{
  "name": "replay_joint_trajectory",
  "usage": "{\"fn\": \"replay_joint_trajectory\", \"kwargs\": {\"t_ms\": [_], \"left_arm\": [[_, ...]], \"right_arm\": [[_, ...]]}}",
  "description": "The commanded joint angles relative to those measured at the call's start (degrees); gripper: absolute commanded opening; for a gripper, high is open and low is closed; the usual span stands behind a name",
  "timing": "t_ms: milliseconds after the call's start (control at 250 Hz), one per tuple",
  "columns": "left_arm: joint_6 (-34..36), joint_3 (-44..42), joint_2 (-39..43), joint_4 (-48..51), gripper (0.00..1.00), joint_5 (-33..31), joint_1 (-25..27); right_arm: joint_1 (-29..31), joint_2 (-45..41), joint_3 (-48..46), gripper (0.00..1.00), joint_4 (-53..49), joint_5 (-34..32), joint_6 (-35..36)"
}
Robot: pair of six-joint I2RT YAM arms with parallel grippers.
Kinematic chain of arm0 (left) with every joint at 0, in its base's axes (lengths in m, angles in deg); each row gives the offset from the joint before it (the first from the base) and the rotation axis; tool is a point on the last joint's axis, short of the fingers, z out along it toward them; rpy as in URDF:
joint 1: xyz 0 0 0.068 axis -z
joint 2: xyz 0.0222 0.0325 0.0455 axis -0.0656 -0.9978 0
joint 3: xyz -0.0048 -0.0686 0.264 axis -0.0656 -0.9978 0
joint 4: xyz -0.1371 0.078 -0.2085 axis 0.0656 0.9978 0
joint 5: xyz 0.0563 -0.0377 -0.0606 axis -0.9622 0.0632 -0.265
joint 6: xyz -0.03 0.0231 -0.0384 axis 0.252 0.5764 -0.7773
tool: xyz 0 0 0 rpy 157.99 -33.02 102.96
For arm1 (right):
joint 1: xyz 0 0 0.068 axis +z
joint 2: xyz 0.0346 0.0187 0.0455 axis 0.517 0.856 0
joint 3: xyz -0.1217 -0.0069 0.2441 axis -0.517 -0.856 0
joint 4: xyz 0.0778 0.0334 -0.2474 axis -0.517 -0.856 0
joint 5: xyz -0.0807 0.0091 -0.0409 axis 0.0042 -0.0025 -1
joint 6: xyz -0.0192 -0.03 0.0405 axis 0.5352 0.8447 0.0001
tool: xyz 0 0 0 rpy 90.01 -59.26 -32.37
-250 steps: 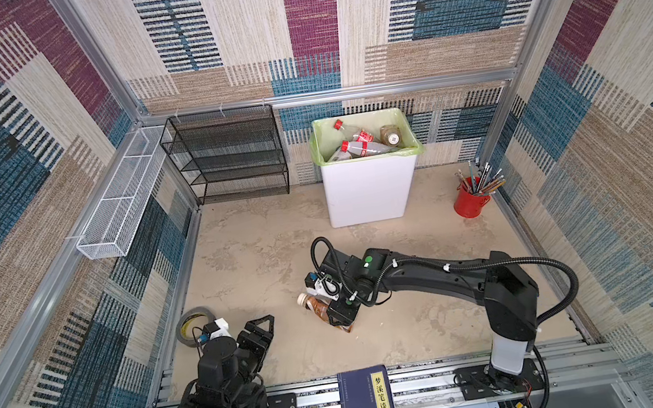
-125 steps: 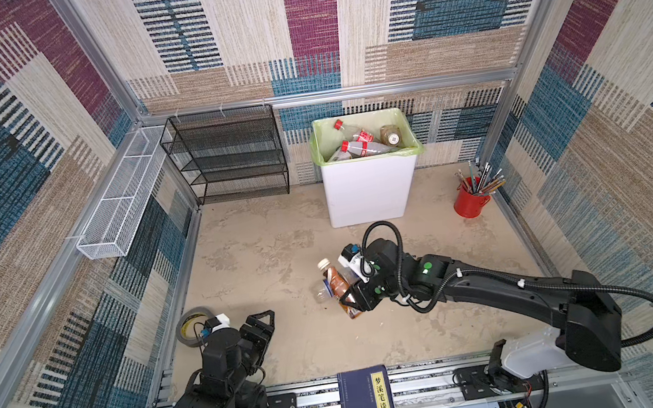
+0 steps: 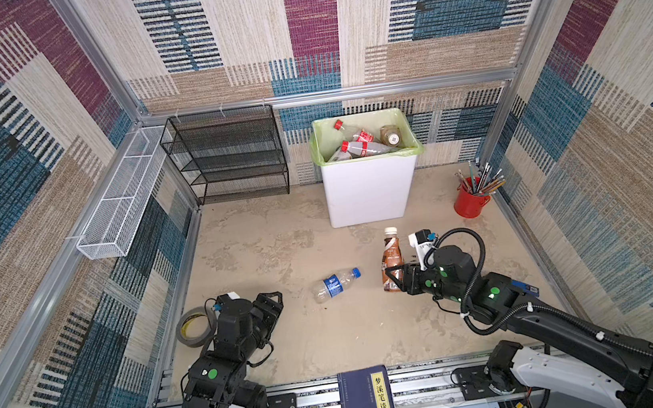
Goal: Throw the plastic bottles in the bin
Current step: 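Carry the milk-tea bottle with right gripper over the bin and open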
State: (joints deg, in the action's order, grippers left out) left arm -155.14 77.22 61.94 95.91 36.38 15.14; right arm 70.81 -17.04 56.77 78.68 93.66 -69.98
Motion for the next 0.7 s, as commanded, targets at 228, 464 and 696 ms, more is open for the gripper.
{"fn": "replay_joint_trajectory", "kwargs": {"t_ms": [228, 464, 696], "left_arm": [[4.4, 2.8, -8.2, -10.9, 0.75, -1.7, 0.0], [7.7, 4.8, -15.4, -16.6, 0.76, 0.9, 0.0], [7.8, 4.7, -20.7, -21.6, 0.76, 3.7, 0.0]], "right_arm": [[-1.9, -8.2, -5.0, 0.43, 5.8, -6.3, -3.0], [-1.9, -12.5, -10.2, 0.42, 9.9, -9.9, -4.4], [-1.9, -19.2, -15.4, 0.42, 12.0, -12.2, -3.4]]}}
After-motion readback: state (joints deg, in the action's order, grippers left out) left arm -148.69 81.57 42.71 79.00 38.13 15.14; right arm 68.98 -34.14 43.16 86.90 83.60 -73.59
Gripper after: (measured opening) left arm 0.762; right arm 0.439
